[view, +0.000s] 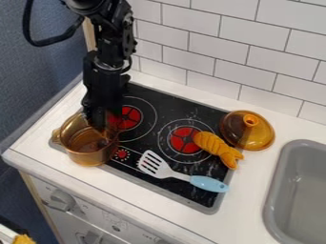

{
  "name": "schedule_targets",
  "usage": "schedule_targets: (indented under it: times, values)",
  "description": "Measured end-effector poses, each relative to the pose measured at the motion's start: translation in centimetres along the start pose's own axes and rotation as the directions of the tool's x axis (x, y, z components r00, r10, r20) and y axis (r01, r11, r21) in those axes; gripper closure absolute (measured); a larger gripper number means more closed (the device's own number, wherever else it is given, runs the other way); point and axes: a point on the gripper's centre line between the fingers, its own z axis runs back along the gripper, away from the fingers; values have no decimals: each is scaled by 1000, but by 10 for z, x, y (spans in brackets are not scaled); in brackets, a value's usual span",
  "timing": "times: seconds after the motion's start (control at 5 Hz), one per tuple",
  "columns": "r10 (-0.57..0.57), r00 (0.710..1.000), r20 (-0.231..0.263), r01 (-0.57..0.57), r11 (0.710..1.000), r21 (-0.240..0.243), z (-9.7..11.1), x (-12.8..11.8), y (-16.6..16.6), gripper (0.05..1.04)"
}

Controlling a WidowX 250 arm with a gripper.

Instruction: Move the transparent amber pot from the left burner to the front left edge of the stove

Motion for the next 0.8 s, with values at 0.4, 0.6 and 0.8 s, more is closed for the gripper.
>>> schedule_targets:
  times: [0.4, 0.6, 0.8]
  values:
    - [23, 1000, 20, -21, 997, -72, 38, 9, -1, 74]
    - [47, 999, 4, -46, 987, -157, 67, 13, 0, 81]
    - [73, 997, -21, -75, 983, -168, 73, 12, 4, 83]
